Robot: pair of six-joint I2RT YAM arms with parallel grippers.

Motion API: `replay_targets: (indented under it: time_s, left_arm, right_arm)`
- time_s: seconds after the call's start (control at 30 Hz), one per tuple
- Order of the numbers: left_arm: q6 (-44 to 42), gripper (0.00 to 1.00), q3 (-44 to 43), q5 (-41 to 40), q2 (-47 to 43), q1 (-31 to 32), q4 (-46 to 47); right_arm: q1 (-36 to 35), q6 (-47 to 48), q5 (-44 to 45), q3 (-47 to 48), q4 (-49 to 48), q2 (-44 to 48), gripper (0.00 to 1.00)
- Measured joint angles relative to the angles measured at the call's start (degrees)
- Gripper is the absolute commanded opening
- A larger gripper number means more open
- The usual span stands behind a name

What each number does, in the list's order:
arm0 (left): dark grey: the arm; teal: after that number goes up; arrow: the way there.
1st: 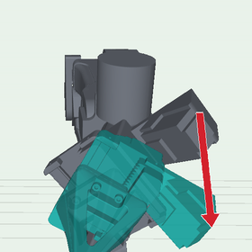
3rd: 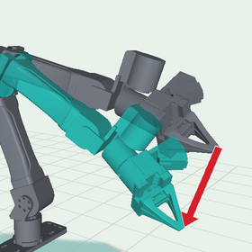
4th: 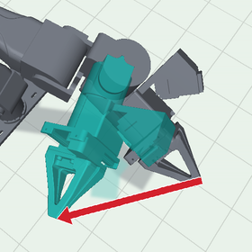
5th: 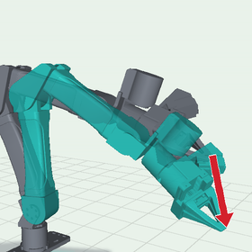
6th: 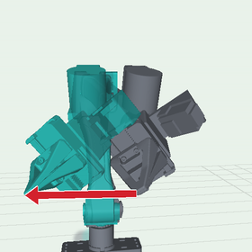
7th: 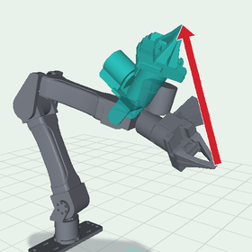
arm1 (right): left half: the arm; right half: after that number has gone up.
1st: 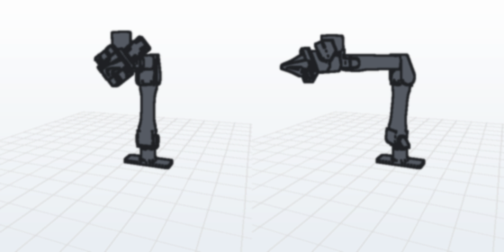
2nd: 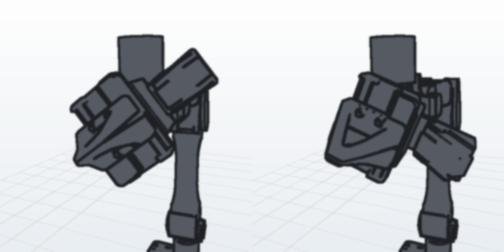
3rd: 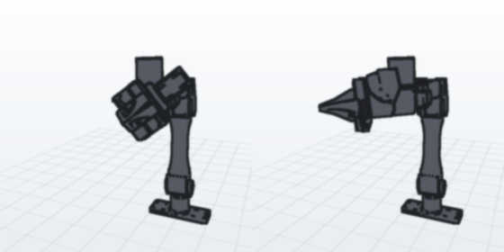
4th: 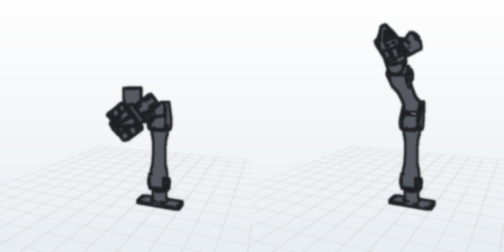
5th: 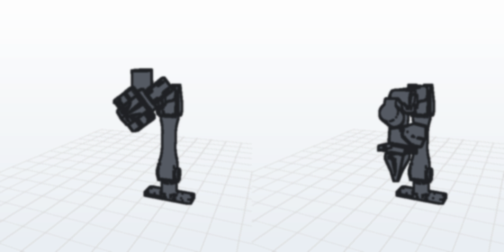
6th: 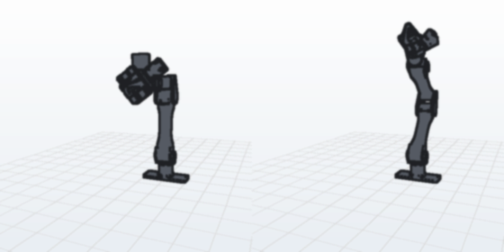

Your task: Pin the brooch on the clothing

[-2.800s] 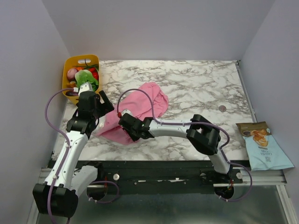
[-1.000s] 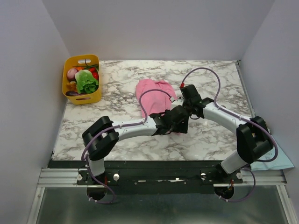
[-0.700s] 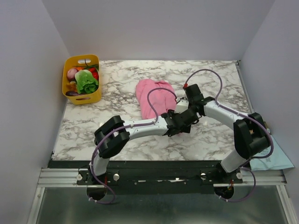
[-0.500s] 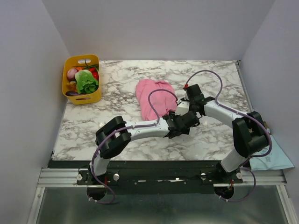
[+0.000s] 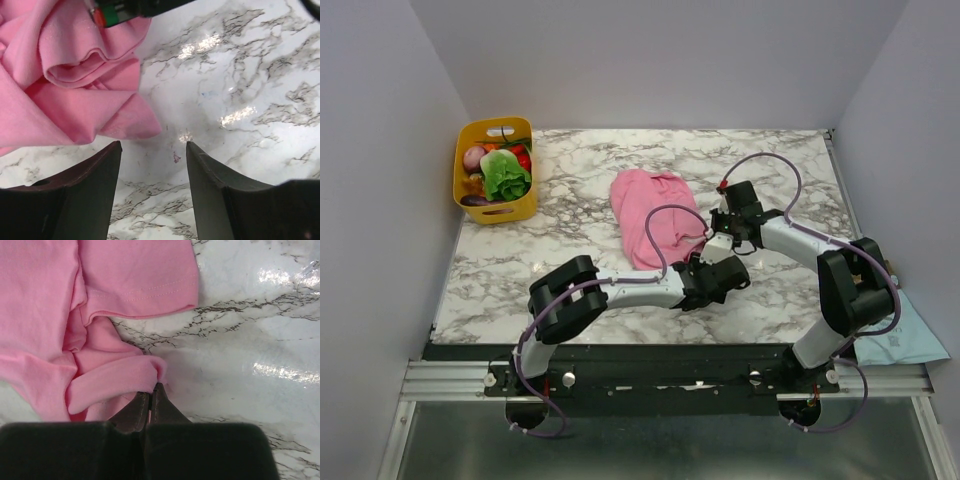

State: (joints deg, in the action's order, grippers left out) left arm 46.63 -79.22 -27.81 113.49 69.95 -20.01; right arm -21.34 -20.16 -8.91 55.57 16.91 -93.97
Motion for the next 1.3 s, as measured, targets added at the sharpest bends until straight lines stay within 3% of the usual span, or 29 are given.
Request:
replay_targets:
  time_s: [0.27, 0.6, 0.7, 1.0, 1.3]
  left_arm:
    - [1.51, 0.5, 0.07, -1.25, 1.29, -0.07, 0.28]
    - [2.93, 0.08, -1.77, -4.35, 4.61, -0.11, -0.92]
    - [3.48, 0.0, -1.77, -4.98, 4.61, -0.37, -1.09]
    - [3.8, 0.0, 4.0, -8.31, -2.19, -2.86, -0.92]
    - [4.59, 0.0, 18.49, -11.96, -25.83, -9.18, 1.31]
  right_arm:
    - [0.96, -0.55, -2.16, -0.63, -1.03, -0.15, 0.01]
    - [1.11, -0.76, -2.91, -0.85, -1.33, -0.15, 0.01]
    - [1.11, -0.76, -3.04, -1.18, -1.55, -0.15, 0.01]
    - [1.11, -0.76, -3.5, -1.66, -1.6, 1.73, 0.01]
    - [1.11, -0.68, -4.5, -2.1, -1.42, 6.8, 0.01]
